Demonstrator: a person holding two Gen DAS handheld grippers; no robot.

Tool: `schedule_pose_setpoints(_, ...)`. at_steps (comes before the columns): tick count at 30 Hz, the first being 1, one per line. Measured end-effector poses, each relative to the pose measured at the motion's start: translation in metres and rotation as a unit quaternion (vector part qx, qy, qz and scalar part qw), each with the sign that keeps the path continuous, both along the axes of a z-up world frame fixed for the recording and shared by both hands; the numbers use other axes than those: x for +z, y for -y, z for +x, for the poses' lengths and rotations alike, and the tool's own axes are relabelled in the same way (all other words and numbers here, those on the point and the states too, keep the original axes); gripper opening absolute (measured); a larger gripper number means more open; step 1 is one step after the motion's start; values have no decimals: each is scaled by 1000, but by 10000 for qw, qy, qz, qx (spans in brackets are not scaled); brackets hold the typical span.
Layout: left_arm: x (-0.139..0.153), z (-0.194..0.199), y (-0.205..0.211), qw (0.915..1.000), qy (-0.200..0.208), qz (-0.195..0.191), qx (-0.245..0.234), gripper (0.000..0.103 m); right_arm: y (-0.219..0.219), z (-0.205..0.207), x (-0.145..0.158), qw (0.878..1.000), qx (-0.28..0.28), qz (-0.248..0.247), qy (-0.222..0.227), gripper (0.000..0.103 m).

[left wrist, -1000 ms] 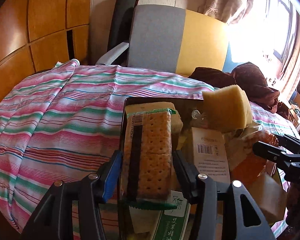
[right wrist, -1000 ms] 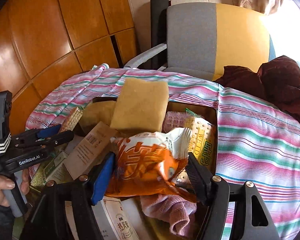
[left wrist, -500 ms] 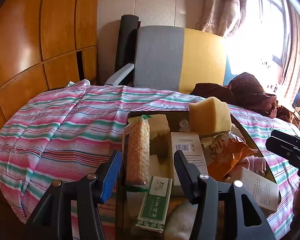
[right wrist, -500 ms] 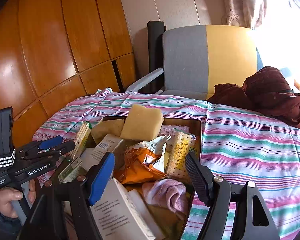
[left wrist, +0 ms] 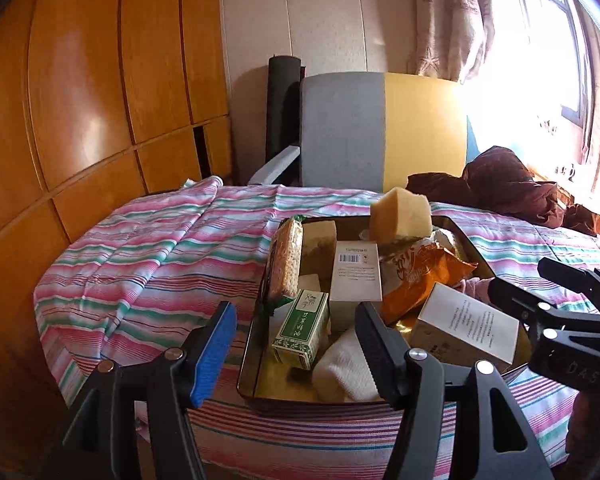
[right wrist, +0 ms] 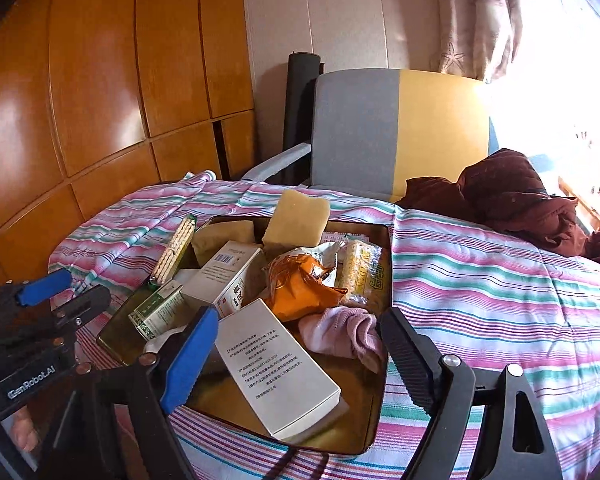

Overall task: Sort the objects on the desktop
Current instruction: 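Open both tools over the tray and pull them back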

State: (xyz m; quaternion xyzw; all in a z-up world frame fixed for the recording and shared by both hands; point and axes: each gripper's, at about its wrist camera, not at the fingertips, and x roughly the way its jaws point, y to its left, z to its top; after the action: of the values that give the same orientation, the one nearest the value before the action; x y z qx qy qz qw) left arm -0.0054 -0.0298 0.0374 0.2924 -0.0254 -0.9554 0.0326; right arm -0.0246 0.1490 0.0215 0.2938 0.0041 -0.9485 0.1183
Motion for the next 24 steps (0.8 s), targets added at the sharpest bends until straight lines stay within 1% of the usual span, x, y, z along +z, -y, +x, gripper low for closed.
schedule_pose_setpoints(4,13,18,-8,9998,-205,-24,-27,63,-3,8,7,9998,-131,45,-108,93)
schedule_pose_setpoints(6,14,23,-12,9995,-239,-196,46,63,-3,10,8,9998,-141,74,-133,94)
schedule_pose_setpoints(8,11,24,-13,9993,-177,-304,111,63,-2,12,8,9998,-134,103,-126,94)
schedule_pose_setpoints(10,4,22,-11,9999,-29,-141,79,63,1,13,7,9997,-109,166,-127,94)
schedule_pose_setpoints(12,-1,19,-9,9998,159,131,-8,63,5,14,5,9996,-83,241,-123,94)
schedule_pose_setpoints(13,-3,17,-9,9996,220,176,-28,63,7,14,4,9996,-65,266,-117,94)
schedule_pose_setpoints(16,-9,15,-13,9991,353,230,-85,63,12,14,2,9993,-41,360,-100,94)
schedule_pose_setpoints(17,-10,15,-14,9990,372,224,-94,61,13,14,1,9992,-41,390,-92,94)
schedule_pose_setpoints(19,-11,15,-15,9991,373,191,-87,61,14,13,0,9990,-65,429,-93,94)
schedule_pose_setpoints(22,-12,13,-14,9986,411,311,-142,60,15,13,-1,9989,-84,461,-88,94)
schedule_pose_setpoints(23,-13,12,-13,9984,419,353,-152,60,15,13,-2,9988,-92,481,-98,94)
schedule_pose_setpoints(24,-13,13,-13,9984,391,368,-151,57,16,13,-2,9987,-90,498,-108,94)
